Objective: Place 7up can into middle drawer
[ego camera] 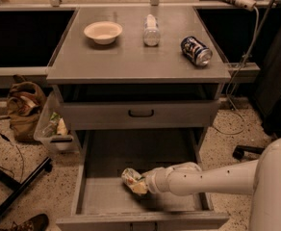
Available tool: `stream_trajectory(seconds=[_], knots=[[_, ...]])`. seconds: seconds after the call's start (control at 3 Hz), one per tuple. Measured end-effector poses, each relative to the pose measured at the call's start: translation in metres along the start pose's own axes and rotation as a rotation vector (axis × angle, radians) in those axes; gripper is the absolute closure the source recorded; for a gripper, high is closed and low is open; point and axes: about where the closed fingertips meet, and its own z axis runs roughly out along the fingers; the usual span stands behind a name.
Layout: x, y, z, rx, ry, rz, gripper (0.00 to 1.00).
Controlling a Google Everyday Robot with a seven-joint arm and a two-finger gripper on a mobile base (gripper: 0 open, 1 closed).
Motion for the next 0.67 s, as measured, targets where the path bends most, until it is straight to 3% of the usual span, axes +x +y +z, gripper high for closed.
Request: stream_trajectory(seconds=[0.33, 0.67], knots=[[0.0178, -0.0085, 0.0116, 0.004, 0.009, 0.004, 1.00], [0.0179, -0.0088, 0.0110, 0.005, 0.010, 0.005, 0.86]])
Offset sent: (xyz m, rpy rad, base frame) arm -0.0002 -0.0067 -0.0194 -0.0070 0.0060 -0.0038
